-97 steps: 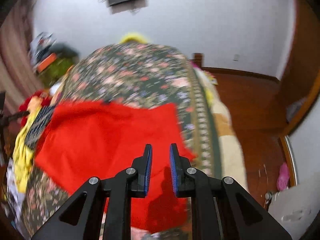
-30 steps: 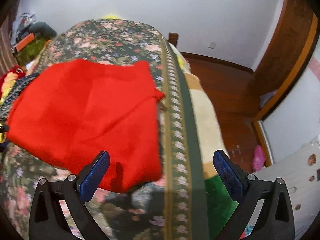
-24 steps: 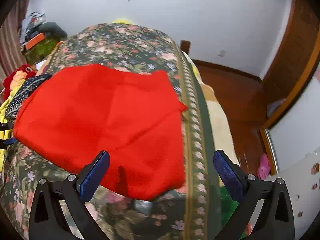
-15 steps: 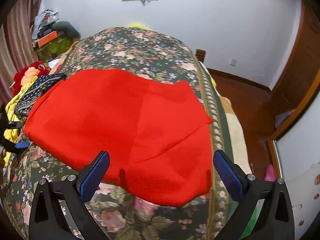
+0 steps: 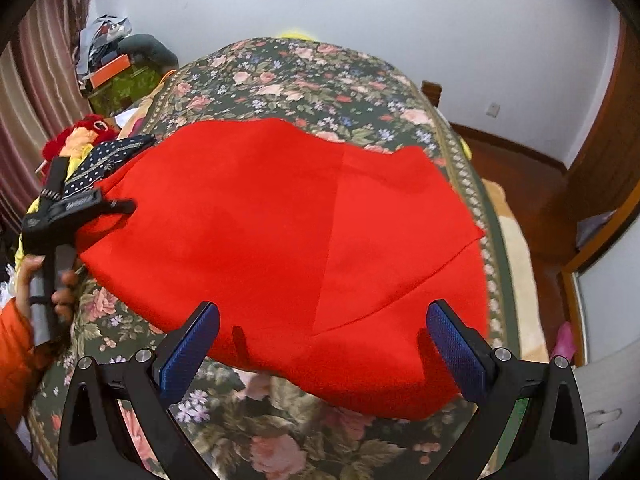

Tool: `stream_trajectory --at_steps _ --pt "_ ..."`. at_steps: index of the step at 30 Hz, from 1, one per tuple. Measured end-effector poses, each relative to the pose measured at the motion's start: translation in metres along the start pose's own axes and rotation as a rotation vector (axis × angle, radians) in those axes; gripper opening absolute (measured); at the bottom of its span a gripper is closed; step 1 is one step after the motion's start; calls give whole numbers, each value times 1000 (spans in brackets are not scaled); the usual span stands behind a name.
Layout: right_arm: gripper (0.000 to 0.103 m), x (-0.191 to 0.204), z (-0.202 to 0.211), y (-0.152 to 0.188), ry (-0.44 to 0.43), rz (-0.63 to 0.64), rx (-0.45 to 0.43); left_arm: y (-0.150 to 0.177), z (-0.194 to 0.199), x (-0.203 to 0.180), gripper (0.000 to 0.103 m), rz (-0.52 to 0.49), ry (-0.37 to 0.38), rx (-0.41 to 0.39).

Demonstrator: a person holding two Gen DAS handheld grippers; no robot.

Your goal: Fold large clothes

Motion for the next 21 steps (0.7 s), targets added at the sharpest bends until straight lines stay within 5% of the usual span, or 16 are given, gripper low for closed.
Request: stream_trajectory --at_steps 3,7,8,14,21 --pt "102 6 -4 -1 -11 -9 17 -14 2 2 84 53 19 -51" --pt "102 15 0 -5 -38 -11 8 -26 21 9 29 176 30 -92" --pt "102 18 2 -7 -41 -1 1 -30 28 9 23 197 51 -96" --pt "103 48 7 -28 -89 30 -2 -47 96 -17 13 107 119 -209" --pt "103 117 -15 -54 -250 9 60 -44 158 -51 11 -78 84 -372"
Point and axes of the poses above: each gripper's, at about its wrist camera, not at the fingertips, and z roughly against the way its jaws point, x to its left, y to its underside, the point moved 3 cm from there along -z, roughly the way its jaws point, and after that the axes turned 9 degrees about y, right-handed, at the moved point
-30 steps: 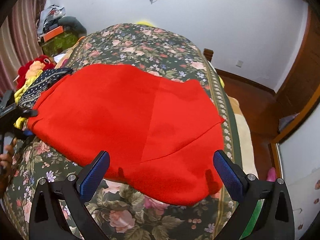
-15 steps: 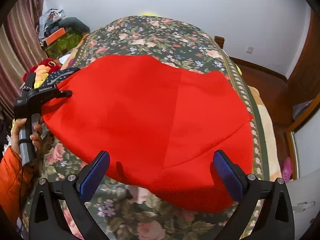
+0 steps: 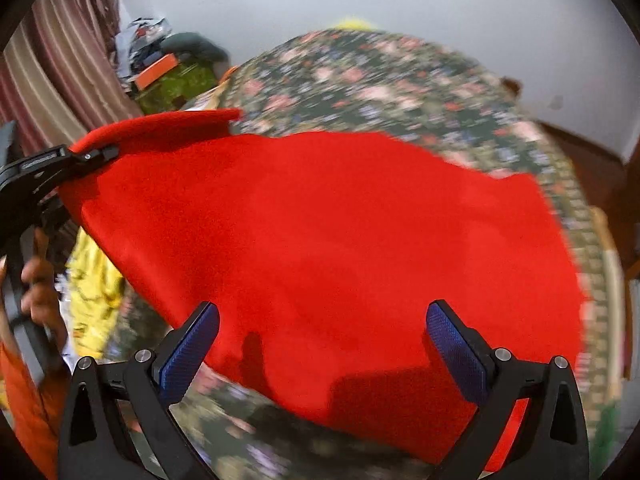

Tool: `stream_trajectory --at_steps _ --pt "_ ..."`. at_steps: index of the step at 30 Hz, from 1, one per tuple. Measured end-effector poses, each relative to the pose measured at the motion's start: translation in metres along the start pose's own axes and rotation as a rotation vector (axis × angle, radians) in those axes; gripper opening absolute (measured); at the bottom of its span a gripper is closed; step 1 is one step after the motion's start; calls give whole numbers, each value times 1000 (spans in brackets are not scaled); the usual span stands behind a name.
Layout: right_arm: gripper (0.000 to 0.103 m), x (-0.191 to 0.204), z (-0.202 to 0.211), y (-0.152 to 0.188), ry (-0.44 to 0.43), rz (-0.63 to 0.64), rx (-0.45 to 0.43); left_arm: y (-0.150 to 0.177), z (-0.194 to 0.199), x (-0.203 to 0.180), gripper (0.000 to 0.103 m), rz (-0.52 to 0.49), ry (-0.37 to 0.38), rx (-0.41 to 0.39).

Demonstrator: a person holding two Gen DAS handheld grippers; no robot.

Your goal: Fold large clothes

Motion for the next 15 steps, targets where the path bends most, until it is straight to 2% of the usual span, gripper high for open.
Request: stream_trajectory --at_steps 3,4,6,9,11,15 --pt "103 26 -44 -1 0 56 102 6 3 0 10 -55 -37 4" --pt "103 33 -60 3 26 81 144 8 2 0 10 -74 -56 3" --pt "103 41 -81 9 85 132 164 17 1 -2 10 -98 -60 24" --pt "103 45 -81 10 100 179 141 24 -12 -13 9 -160 -90 38" --pt "103 39 -73 7 50 189 156 25 -15 -26 8 -210 -95 31" --pt "103 3 -40 2 -39 62 122 23 -23 -75 7 -305 -54 33"
Point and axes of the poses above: each gripper's, at about its wrist camera, not at the fingertips, and z roughly against the way its jaws point, x to its left, y to its underside, the point moved 3 cm from there along -z, roughly the way its jaws point, and after that the axes turned 9 degrees about y, right-handed, at the moved point
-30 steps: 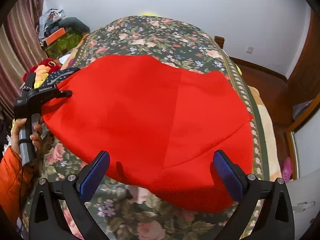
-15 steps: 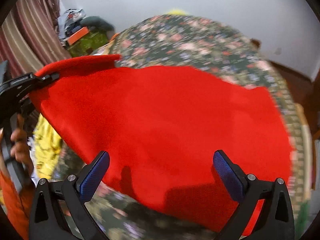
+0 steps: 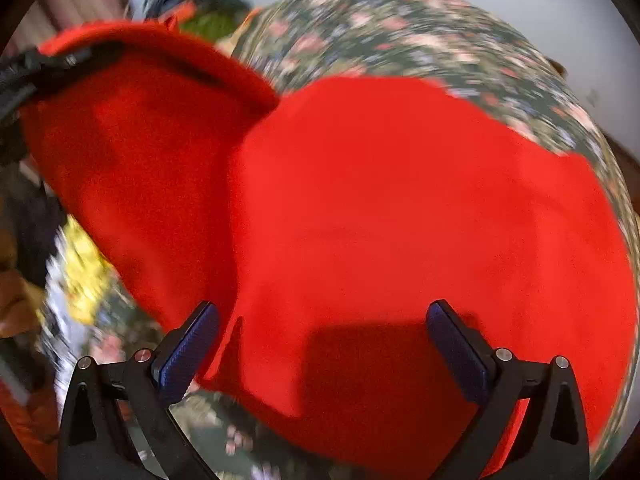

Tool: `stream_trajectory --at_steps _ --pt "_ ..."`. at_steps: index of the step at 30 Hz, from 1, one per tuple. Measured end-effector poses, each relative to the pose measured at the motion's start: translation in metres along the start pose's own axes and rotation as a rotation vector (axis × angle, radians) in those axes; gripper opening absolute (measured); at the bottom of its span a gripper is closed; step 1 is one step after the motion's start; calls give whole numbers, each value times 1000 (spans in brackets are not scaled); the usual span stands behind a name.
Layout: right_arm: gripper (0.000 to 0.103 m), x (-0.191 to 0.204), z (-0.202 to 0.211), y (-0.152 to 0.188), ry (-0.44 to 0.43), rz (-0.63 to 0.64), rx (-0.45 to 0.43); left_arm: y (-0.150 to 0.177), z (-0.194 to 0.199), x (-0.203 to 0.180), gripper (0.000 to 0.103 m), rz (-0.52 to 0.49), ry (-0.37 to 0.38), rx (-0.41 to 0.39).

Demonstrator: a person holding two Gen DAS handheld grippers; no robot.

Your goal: Fold large clothes

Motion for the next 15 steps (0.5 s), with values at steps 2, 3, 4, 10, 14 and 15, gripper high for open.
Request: stream_trajectory --at_steps 2,3,4,10,14,15 --pt "103 -25 24 6 -21 -67 -46 -12 -6 -39 7 -77 18 -8" --pt "103 -42 39 10 -23 -104 -78 -18 -9 -62 7 -122 35 -18" --pt "103 -55 49 16 -22 -128 -97 -21 -11 -78 7 -152 50 -23" --pt "103 -135 101 57 96 -257 -166 -3 -9 -224 7 -423 235 -81" --pt "103 -175 112 90 143 -324 -148 59 -33 -274 7 -575 343 57" --pt "103 -184 112 97 149 -340 -138 77 -43 -277 7 -602 358 116"
Point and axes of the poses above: each gripper's, at about its wrist camera, not at the fingertips, and z roughly against the way its jaws point, x to its left, y to its underside, the point moved 3 cm from there along -z, roughly the way its jaws point, and after that the axes turned 9 degrees about y, right-handed, at the moved point
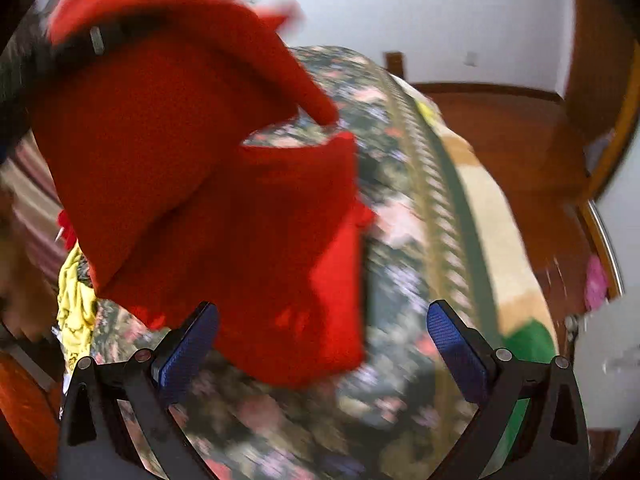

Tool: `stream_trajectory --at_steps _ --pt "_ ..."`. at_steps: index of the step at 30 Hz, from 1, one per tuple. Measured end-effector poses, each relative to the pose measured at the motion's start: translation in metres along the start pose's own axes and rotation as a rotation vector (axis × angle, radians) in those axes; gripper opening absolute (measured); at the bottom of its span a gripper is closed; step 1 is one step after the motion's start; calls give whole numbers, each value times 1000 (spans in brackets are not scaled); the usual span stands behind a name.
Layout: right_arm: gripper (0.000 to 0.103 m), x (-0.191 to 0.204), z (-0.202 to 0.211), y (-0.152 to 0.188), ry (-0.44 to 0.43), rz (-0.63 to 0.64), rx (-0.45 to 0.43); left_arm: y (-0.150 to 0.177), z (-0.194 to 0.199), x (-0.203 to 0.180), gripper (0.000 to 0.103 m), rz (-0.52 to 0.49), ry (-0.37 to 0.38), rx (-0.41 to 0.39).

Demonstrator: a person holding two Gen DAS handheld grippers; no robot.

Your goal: Fold large clothes

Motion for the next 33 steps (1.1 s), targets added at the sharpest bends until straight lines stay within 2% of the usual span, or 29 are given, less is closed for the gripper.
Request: stream_trajectory --at_steps 2,3,5,7,9,12,14,15,17,18,19,20,21,24,25,27,29,31,33 --pt "103 -18 -3 10 20 -26 25 37 -33 -10 7 -21 24 149" --pt "103 -25 -5 16 27 -37 42 55 -46 -8 7 2 38 225" --pt "103 -33 -7 26 29 -51 59 90 -67 1 7 112 114 370" --pt "103 -39 -9 32 22 -63 72 109 -73 7 7 204 179 432" --pt "103 -40 -9 35 -5 -79 79 115 -66 14 10 242 213 437" --pt "103 -38 -2 33 -38 -97 67 108 -48 17 23 255 243 439" --pt "103 -33 4 29 -67 -100 50 99 -26 16 45 250 252 413" --pt "103 -28 7 26 -86 -102 41 94 -15 19 49 244 246 388" --pt "103 -20 15 20 -130 -104 26 88 8 24 66 217 210 329" --pt "103 -15 18 17 -151 -102 21 84 21 28 71 201 182 296" --pt "103 -8 19 13 -172 -100 18 81 29 34 79 188 155 270" --pt "103 -3 18 8 -191 -98 20 78 40 44 90 171 109 237" --pt "103 4 16 5 -211 -98 26 78 47 53 94 162 70 217" --pt "103 25 0 -5 -270 -99 64 86 57 86 96 141 -72 202" --pt "103 32 -7 -8 -273 -99 79 95 54 101 96 146 -120 235" --pt "103 42 -23 -12 -267 -109 107 111 47 118 96 168 -154 287" --pt "103 50 -41 -13 -258 -123 136 135 37 133 96 212 -141 354" --pt "102 58 -55 -15 -260 -122 144 152 30 141 97 266 -89 383" --pt "95 64 -66 -18 -249 -113 133 167 24 144 97 306 -67 389"
Point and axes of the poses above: each gripper's, at about its wrist camera, not at the fingertips, and z roughly against the way its jaws point, x to its left, y to its underside, the point moved 3 cm from there along -z, roughly the way its jaws point, and after that the axes turned 9 degrees about y, right-handed, at the moved point
